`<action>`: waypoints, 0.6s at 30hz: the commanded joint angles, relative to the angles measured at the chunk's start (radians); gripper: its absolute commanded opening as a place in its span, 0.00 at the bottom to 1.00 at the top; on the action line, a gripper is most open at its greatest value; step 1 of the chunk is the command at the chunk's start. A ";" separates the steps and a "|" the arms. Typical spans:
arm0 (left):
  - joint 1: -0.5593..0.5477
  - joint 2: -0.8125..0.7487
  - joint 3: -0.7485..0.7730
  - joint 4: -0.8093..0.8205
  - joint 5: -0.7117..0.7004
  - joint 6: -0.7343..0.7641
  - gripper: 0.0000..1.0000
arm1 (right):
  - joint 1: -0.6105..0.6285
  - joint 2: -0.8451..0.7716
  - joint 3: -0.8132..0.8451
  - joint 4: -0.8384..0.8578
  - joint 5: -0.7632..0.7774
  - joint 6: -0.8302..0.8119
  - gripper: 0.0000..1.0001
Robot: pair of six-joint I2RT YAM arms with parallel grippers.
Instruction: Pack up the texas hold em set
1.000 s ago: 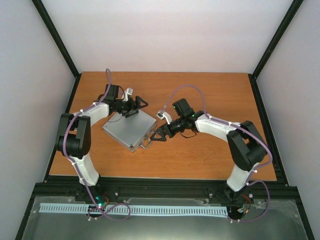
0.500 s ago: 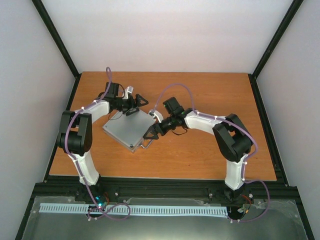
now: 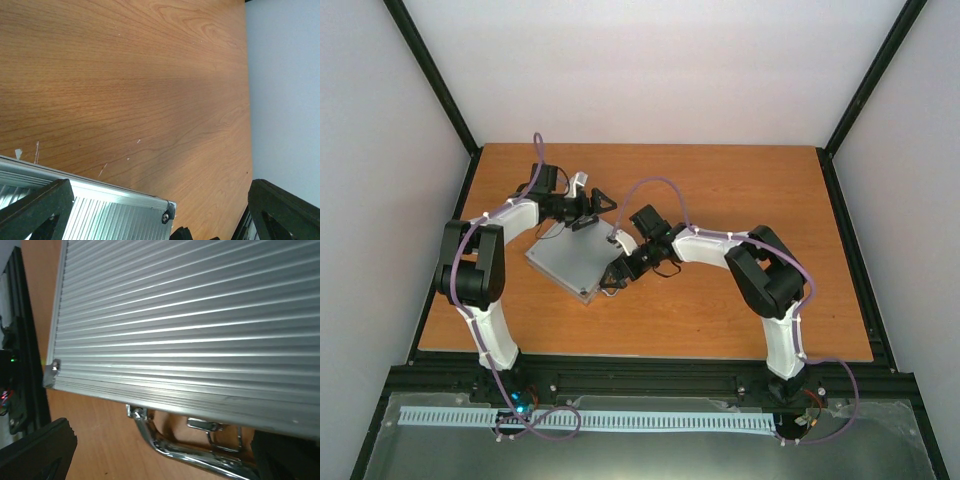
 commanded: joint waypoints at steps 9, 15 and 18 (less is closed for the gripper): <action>0.008 0.136 -0.110 -0.169 -0.211 0.032 1.00 | 0.011 0.070 0.029 0.016 0.097 -0.009 0.96; 0.009 0.134 -0.126 -0.163 -0.209 0.032 1.00 | 0.013 0.113 0.024 0.031 0.054 -0.034 0.96; 0.010 0.135 -0.131 -0.162 -0.207 0.038 1.00 | 0.008 0.152 0.046 0.008 -0.048 -0.065 0.96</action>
